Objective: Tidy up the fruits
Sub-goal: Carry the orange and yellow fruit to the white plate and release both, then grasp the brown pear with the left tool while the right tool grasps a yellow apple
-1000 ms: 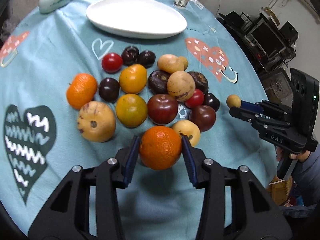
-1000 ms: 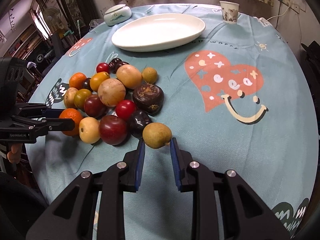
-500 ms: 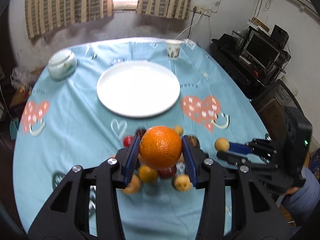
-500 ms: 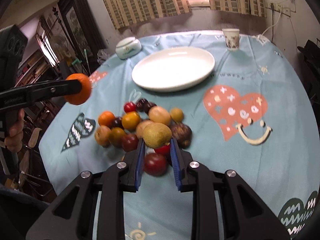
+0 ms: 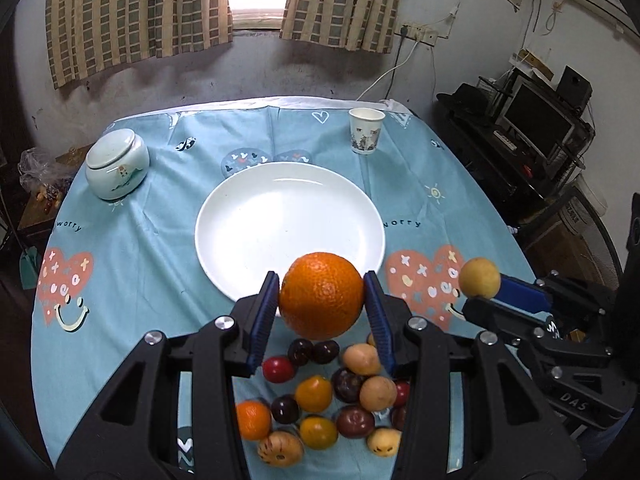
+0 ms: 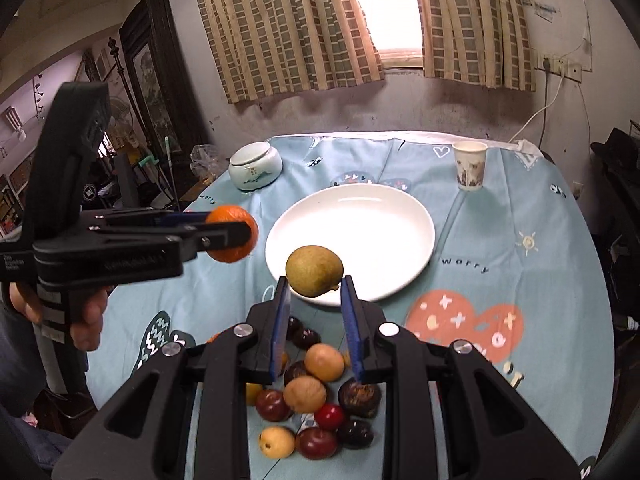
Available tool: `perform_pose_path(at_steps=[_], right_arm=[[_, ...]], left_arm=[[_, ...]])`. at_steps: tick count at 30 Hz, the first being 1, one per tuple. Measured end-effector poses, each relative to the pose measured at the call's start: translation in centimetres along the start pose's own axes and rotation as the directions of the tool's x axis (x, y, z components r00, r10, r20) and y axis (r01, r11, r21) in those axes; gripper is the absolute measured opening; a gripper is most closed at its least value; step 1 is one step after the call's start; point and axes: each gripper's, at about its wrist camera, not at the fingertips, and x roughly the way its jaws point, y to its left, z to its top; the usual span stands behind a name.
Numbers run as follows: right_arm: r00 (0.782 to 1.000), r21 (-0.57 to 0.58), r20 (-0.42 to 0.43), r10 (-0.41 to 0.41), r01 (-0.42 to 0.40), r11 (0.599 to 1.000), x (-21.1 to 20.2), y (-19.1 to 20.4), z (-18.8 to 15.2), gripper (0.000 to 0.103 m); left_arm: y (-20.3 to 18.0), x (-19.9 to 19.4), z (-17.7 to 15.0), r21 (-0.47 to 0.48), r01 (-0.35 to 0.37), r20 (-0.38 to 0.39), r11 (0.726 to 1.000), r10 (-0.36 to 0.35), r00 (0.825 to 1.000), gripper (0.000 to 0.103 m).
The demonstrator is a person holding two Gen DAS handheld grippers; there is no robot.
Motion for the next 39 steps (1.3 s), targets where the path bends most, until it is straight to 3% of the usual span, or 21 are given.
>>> perform_pose_path(at_steps=[14,27,29,30,31,35,39], right_arm=[[0.993,0.013,-0.118,-0.019,0.02,1.0,10.0,-2.8,3.3,0.026],[0.971,-0.003,-0.232,-0.049,0.049,0.999,18.4,-5.6,3.6,0.027],[0.959,-0.019,-0.266,-0.095,0.093,0.995,19.5,-6.0,3.5,0.034],[0.957,-0.015,-0.266,-0.114,0.114,0.993,19.7,-6.2,3.5,0.065],[0.962,0.0,-0.243,-0.122,0.125,0.992,19.4,-6.4,3.5,0.08],[0.964,0.034,-0.235,-0.124,0.136,0.99,18.3,-7.2,3.4,0.08],[0.957,0.119,-0.266,-0.113,0.149,0.982,15.8,-8.1,1.4,0.08]], left_arm=[[2.8,9.3,3.5,0.027,-0.1,-0.08,0.995,0.102,0.992,0.044],[5.3,17.0,3.5,0.025,-0.159,-0.184,0.987,0.16,0.97,0.045],[5.7,17.5,3.6,0.016,-0.166,-0.188,0.986,0.166,0.968,0.048],[5.8,17.5,3.7,0.011,-0.169,-0.182,0.985,0.169,0.969,0.057],[5.8,17.4,3.7,0.007,-0.176,-0.175,0.984,0.174,0.969,0.063],[6.3,16.4,3.7,-0.004,-0.185,-0.164,0.983,0.182,0.97,0.063],[7.5,14.0,2.5,-0.041,-0.207,-0.152,0.977,0.199,0.968,0.073]])
